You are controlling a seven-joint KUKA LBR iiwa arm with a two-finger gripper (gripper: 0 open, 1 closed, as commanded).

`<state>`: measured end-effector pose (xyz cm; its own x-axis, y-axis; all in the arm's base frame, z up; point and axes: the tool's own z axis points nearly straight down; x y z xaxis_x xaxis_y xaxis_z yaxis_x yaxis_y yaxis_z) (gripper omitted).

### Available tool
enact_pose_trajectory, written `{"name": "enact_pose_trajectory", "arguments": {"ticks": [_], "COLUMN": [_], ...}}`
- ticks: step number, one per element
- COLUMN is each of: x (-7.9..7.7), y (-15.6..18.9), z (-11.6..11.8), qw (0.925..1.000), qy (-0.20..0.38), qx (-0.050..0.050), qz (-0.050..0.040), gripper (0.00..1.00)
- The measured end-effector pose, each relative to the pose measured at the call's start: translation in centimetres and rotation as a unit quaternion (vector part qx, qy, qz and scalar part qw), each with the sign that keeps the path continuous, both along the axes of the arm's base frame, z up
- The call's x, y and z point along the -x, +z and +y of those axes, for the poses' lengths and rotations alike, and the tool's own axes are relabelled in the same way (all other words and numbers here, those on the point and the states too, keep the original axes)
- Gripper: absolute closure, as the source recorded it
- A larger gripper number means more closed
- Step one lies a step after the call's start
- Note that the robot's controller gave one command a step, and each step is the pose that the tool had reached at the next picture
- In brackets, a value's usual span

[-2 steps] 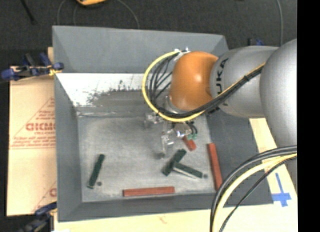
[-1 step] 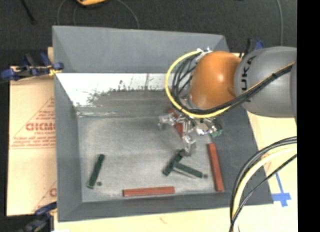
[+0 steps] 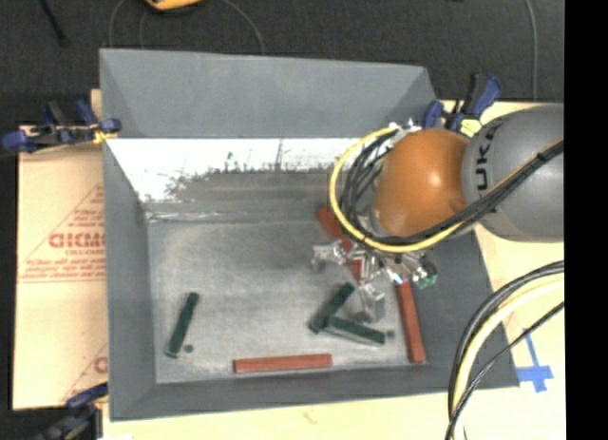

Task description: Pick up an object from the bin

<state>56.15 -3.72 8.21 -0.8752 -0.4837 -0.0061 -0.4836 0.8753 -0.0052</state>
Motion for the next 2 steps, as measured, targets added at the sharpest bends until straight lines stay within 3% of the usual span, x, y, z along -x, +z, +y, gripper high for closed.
{"name": "enact_pose_trajectory", "arguments": {"ticks": [1, 2], "x": [-0.08, -0.08], "y": [-1.05, -1.06], "z": [-2.19, -2.19], "qw": [0.9859, 0.986], "qy": [0.167, 0.167], "qx": [0.0, -0.001], "qz": [0.0013, 0.0015], "gripper": [1.0, 1.0]}}
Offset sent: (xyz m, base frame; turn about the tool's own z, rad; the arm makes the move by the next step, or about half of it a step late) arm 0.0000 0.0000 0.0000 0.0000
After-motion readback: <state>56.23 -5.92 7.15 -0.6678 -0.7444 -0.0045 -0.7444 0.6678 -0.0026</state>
